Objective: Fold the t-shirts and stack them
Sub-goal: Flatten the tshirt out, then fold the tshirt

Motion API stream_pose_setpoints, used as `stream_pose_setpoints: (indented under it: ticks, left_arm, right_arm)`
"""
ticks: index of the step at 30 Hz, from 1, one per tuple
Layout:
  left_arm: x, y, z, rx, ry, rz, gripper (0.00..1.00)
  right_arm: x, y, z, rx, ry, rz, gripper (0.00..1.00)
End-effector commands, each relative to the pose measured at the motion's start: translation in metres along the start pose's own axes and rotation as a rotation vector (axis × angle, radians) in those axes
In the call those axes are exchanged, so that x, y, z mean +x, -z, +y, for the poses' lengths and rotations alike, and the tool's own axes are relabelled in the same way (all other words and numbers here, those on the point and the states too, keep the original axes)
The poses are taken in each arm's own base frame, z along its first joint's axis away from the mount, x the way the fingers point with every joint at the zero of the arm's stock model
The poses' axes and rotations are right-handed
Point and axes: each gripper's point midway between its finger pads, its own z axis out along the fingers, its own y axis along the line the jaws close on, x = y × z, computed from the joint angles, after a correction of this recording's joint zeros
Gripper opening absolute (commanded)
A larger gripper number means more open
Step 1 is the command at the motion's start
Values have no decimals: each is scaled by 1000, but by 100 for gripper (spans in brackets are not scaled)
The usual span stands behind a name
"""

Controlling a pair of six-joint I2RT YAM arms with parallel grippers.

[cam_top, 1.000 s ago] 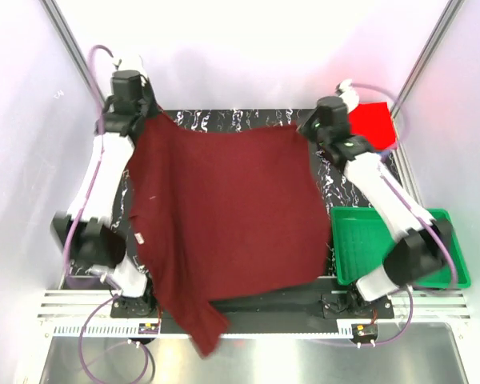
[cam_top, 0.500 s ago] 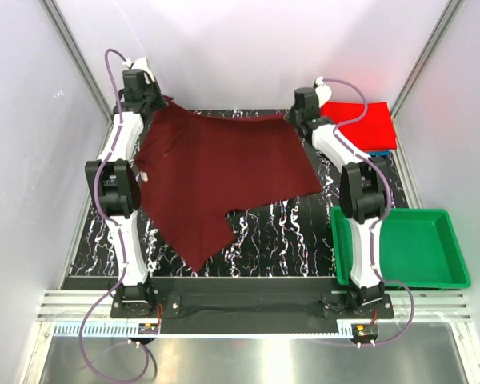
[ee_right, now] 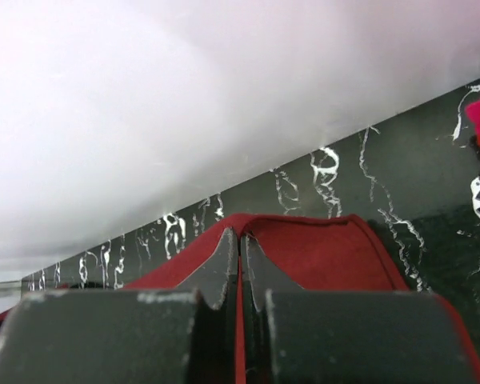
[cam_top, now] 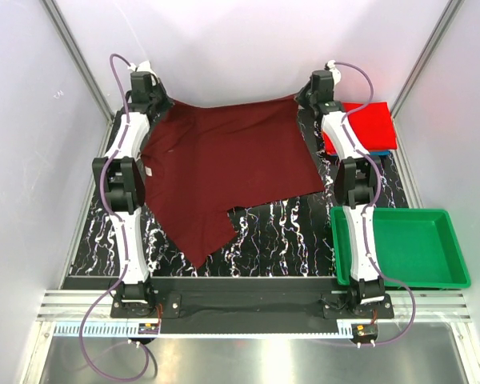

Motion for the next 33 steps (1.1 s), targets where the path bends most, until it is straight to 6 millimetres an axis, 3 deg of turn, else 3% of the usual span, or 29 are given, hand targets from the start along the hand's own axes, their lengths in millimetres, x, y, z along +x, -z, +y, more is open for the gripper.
stream_pose_setpoints:
  ticks: [1,2,3,5,7,9,13,14,16,18,26,33]
  left_arm:
    - [-22,40,-17,-78,-1,-58,0]
    - [-28,51,-22,-84,-4,-68,0]
    - [-22,55,-14,-138,3,-52,0]
    - [-15,66,-16,-158,13,-30,0]
    - [4,73,-9,-204,41,18,0]
    - [8,85,-12,-208,97,28,0]
    - [37,101,-11,-215,200,94,0]
    - [54,103,-7,-232,235,130,0]
    - [57,112,-10,-226,256,134,0]
    - [74,118,-8,-238,276,168,0]
    - [143,129,-15,-226,394,297,0]
    - [176,121,-7,-267,426,356,0]
  right_arm:
    - [-1,-4,-8,-29,-18,62,0]
    - [1,-4,-11,-29,-16,70,0]
    - [0,-2,-11,-30,-11,73,0]
    - [-1,0,-19,-11,-3,78,0]
    - [1,2,-27,-2,-6,94,0]
    - [2,4,-36,18,-9,110,0]
    - [6,6,-50,38,13,137,0]
    - [6,7,-52,40,10,142,0]
    - [6,8,-62,54,7,152,0]
    - [7,10,-71,67,9,166,0]
    - [23,14,-76,33,3,224,0]
    - [27,20,-80,38,18,240,0]
